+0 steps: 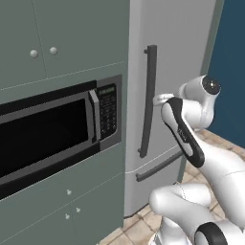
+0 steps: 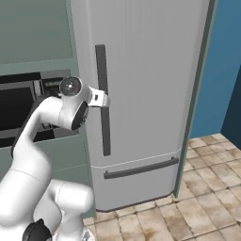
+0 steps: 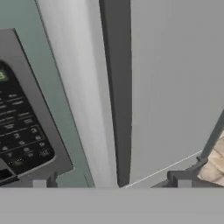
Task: There is a bowl on the dining counter. Grab a lemon wedge from the fridge and place it in the bowl. Then get the liquor bottle and glass cup from the cabinet and place them next to the bowl.
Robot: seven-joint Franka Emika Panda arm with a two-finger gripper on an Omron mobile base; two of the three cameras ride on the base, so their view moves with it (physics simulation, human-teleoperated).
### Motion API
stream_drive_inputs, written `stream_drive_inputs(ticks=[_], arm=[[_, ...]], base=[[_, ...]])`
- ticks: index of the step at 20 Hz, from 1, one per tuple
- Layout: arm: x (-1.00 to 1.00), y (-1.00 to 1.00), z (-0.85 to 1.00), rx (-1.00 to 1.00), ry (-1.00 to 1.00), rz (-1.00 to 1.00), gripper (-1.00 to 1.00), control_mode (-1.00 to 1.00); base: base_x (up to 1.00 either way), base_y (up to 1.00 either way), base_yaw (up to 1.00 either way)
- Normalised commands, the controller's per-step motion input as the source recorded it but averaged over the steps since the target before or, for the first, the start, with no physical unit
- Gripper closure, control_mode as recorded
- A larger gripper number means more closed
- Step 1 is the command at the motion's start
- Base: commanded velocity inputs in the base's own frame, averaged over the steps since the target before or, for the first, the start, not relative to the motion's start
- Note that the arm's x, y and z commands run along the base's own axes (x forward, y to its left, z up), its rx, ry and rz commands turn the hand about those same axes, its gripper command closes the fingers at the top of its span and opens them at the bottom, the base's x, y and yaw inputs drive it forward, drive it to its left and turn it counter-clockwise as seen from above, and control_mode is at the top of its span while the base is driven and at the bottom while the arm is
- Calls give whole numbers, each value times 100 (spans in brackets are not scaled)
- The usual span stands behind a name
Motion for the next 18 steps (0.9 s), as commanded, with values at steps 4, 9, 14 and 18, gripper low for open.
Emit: stream_drive_inputs(ticks=[4, 9, 14, 18], arm=[[39, 0, 0, 7, -12, 3, -100, -100], [46, -5, 3, 6, -3, 0, -100, -100], [44, 0, 0, 5, 0, 0, -100, -100], [41, 0, 0, 5, 0, 1, -100, -100]], base=[[0, 0, 0], [0, 0, 0], [0, 0, 0], [0, 0, 0]])
